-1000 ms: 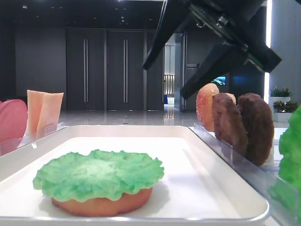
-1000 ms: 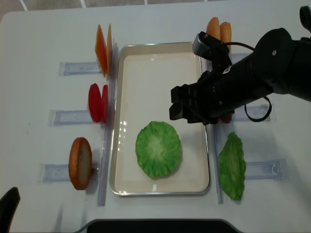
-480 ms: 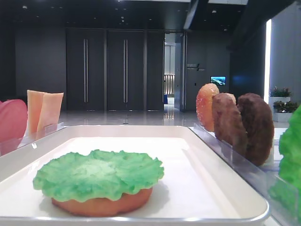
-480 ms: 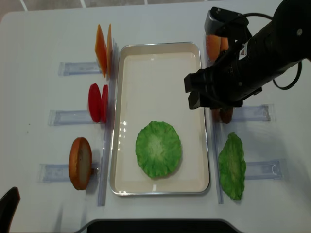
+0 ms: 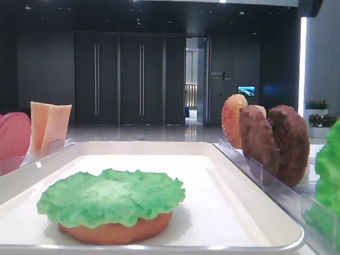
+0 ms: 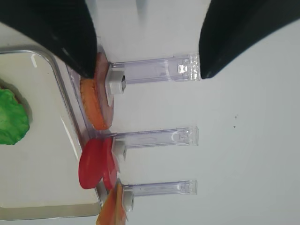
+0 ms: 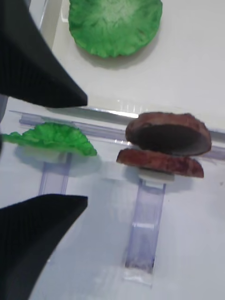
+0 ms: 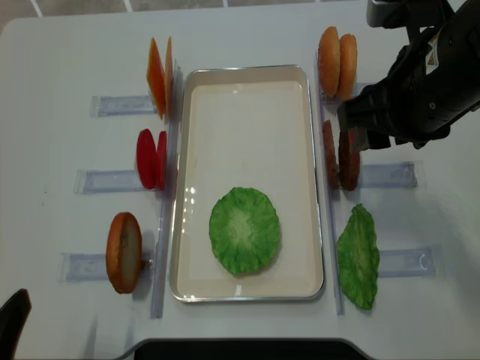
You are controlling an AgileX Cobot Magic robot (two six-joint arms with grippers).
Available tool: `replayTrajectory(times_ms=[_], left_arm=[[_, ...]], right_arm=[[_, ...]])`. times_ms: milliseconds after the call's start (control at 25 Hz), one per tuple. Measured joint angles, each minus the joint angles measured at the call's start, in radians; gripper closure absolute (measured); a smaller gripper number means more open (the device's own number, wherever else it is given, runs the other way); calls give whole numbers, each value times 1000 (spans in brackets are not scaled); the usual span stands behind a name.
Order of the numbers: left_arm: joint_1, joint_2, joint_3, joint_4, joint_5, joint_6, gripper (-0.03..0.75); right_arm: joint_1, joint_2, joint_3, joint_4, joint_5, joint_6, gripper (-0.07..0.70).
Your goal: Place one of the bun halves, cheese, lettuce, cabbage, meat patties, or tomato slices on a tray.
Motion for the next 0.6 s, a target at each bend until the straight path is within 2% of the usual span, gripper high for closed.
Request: replayTrajectory(times_ms=[160,400,600], left_arm=[[0,0,0,0,0,0,199],[0,0,0,0,0,0,199],[0,0,0,0,0,0,199]], right_arm=[[-102,-5,0,-3,37,-45,237],[-305,-10,0,-7,94,-129,237],[-448,-9,0,-9,100,-188,237]])
